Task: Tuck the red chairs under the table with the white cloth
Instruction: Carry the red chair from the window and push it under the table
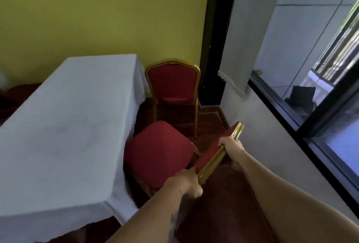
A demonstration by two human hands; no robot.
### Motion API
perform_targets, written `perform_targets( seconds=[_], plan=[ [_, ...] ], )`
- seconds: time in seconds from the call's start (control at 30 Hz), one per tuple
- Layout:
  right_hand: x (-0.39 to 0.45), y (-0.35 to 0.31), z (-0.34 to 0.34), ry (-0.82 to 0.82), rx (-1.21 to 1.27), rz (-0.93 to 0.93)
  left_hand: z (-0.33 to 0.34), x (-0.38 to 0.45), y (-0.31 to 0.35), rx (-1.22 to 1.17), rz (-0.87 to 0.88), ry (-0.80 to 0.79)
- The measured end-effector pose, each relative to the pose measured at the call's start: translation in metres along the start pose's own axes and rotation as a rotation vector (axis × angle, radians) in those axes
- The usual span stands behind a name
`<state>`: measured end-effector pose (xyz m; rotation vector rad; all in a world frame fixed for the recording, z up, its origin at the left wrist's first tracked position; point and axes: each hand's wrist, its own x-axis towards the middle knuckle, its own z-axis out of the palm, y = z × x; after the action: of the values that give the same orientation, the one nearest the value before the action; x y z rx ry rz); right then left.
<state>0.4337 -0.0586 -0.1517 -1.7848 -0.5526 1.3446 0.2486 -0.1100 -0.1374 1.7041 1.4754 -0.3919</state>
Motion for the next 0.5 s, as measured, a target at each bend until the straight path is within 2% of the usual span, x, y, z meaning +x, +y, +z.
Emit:
perform_targets(
  seconds=[0.1,0.37,0.5],
  plan=[
    [0.006,-0.009,-0.002,-0.064,0.044,-0.014,0.001,0.003,0.006,-0.153,-0.027,0.056],
    [0.019,-0.031,-0.023,-0.226,0.022,-0.014,0.004,-0.004,0.053,-0.092,-0.201,0.158],
    [0.03,-0.038,-0.04,-0.286,-0.062,0.006,0.018,-0.005,0.08,-0.154,-0.239,0.146]
  ],
)
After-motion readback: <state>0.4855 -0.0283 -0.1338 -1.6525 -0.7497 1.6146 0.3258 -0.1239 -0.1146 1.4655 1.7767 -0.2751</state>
